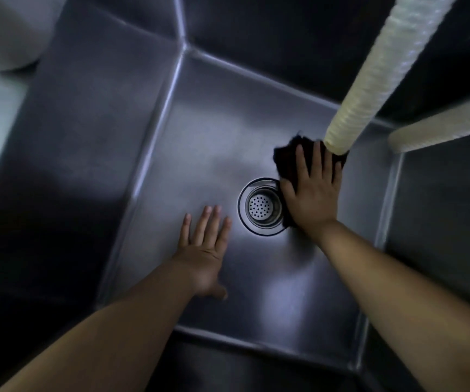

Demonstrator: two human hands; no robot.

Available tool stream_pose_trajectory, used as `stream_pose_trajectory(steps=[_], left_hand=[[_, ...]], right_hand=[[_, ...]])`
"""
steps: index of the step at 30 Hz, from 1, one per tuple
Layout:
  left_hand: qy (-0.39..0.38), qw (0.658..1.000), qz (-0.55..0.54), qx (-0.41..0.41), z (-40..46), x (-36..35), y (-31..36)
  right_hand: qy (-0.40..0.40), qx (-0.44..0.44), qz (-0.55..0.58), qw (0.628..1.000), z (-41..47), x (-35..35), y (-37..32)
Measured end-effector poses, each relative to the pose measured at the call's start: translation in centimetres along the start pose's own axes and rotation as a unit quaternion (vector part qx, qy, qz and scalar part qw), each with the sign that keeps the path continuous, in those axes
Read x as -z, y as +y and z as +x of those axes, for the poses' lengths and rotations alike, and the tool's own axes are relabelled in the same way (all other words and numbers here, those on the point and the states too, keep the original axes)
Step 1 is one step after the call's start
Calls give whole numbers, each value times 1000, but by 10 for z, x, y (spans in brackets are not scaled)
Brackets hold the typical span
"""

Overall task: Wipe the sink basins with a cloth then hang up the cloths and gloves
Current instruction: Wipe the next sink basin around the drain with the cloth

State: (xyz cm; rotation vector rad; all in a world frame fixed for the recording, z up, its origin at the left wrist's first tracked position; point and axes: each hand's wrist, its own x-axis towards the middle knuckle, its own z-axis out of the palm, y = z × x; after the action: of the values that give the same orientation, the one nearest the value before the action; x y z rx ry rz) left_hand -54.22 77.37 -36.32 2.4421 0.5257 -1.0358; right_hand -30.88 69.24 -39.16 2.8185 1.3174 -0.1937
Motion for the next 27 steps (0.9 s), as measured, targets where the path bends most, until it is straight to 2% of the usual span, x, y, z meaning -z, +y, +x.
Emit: stream_pose_trajectory(steps=[5,10,12,14,23,27], left_hand=[[7,1000,-5,-3,1,-2,-2],[6,1000,-20,-13,1,-5,-4],[4,1000,-22,-12,1,-5,-4],[1,1000,-23,-10,1,-4,-3],[-14,1000,-18,2,0,-1,0],[-25,999,-18,8,0,1,2]], right_hand=[[-28,16,2,999,63,2,-55],[-24,200,-29,979,88,6,-125],[-31,283,-51,957,102,8,-126],[-31,328,-65,942,118,10,-113],[-4,205,-36,978,108,16,4],[-21,142,-2,990,89,20,68]])
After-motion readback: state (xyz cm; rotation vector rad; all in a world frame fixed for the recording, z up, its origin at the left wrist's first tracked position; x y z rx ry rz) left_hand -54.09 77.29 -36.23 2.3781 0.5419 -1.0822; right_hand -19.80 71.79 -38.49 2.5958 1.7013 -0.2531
